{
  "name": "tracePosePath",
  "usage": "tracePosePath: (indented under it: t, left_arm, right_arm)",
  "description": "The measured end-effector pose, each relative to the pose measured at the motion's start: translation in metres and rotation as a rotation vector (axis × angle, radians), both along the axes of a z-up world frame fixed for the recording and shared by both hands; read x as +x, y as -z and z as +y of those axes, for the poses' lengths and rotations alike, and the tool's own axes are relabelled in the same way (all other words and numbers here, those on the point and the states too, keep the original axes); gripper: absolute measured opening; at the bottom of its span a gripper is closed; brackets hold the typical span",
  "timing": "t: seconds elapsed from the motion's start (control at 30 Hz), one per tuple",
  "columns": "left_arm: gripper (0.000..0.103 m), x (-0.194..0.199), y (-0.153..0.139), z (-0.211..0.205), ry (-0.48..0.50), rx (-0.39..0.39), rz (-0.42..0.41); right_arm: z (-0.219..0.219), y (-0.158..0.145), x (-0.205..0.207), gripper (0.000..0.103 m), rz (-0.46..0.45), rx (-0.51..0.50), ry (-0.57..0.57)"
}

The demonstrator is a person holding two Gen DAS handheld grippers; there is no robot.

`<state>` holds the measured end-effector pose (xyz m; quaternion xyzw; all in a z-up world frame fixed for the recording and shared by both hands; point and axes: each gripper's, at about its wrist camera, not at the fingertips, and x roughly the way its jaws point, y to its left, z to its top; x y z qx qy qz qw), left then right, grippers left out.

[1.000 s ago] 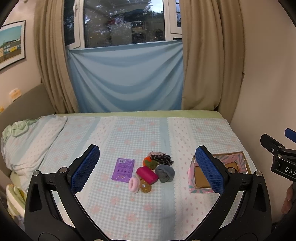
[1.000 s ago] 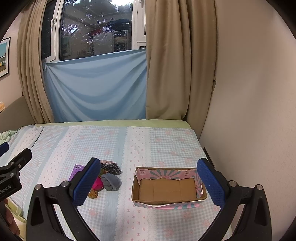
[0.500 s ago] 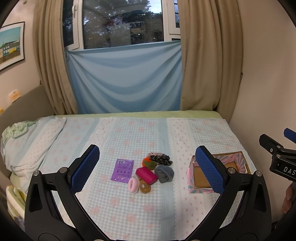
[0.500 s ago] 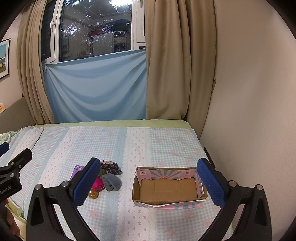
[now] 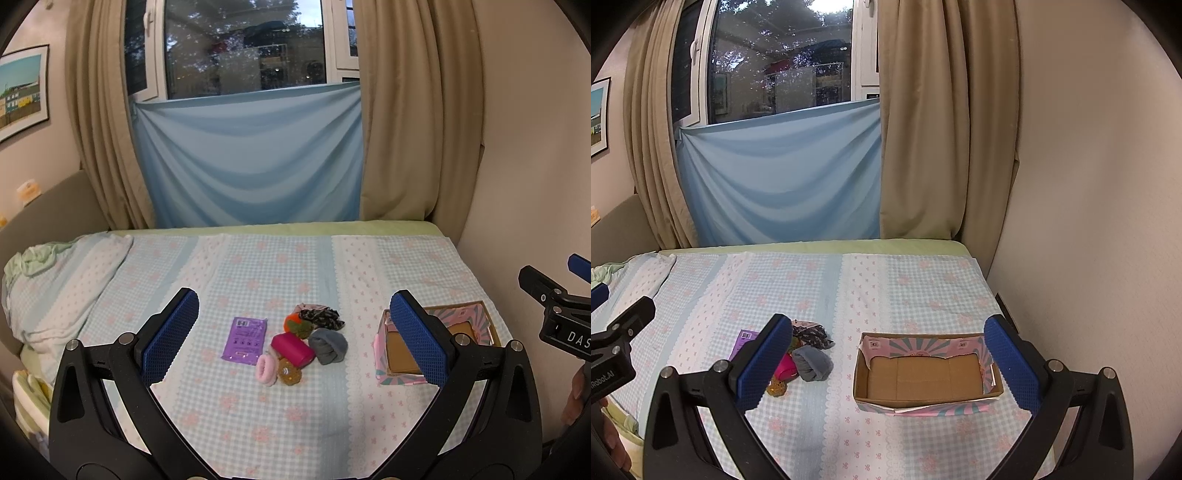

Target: Organize soft objects

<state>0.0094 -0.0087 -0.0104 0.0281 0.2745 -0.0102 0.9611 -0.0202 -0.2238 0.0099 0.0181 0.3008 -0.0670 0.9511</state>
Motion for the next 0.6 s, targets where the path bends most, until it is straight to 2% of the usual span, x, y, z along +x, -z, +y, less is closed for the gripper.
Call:
tracePosePath:
  t: [0.6]
  left_arm:
    - [0.103, -0.0032, -0.0012, 0.0001, 0.002, -0.002, 0.004]
  right_arm:
    - [-0.0009, 0.0003, 0.0007, 0.103, 0.004, 0.006, -0.003]
